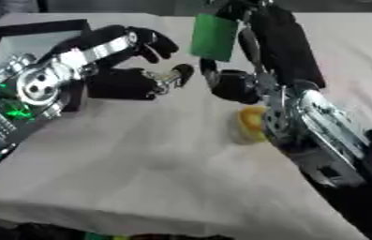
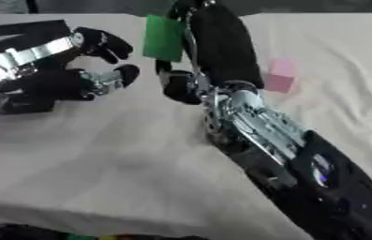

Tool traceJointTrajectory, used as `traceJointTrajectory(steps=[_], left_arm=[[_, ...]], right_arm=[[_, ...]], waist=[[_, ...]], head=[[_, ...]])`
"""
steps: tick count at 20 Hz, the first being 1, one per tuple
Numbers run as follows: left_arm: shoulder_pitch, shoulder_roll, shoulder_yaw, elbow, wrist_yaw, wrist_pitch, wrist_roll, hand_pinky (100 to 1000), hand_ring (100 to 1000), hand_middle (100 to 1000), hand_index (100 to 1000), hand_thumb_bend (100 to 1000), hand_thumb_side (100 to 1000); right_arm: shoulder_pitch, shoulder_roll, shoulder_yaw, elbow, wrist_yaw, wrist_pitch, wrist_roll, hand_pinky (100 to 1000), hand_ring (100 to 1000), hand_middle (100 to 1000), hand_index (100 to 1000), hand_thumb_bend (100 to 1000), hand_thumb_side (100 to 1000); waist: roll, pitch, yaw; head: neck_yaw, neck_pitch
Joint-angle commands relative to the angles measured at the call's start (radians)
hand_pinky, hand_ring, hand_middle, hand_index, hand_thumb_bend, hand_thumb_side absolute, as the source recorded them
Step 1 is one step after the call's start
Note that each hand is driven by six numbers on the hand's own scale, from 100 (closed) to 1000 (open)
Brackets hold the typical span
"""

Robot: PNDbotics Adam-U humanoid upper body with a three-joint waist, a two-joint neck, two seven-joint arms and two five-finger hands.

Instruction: Pick up the objects with one hand, pass them to the other hand, and then place them into the box on the other side of the table.

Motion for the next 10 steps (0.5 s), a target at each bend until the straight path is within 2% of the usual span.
traceJointTrajectory(steps=[1,10], left_arm=[[-0.023,0.004,0.009,-0.007,-0.009,0.0,0.007,1000,861,799,882,305,722],[-0.027,-0.009,0.013,-0.007,-0.004,0.008,0.039,1000,865,801,885,312,754]], right_arm=[[-0.018,0.003,0.002,-0.023,0.013,-0.021,0.001,751,775,612,504,277,100],[-0.016,0.004,0.006,-0.031,0.029,-0.052,-0.013,753,774,610,505,273,100]], waist=[[0.01,-0.023,0.002],[0.01,-0.019,0.002]], head=[[-0.004,-0.005],[-0.006,-0.004]])
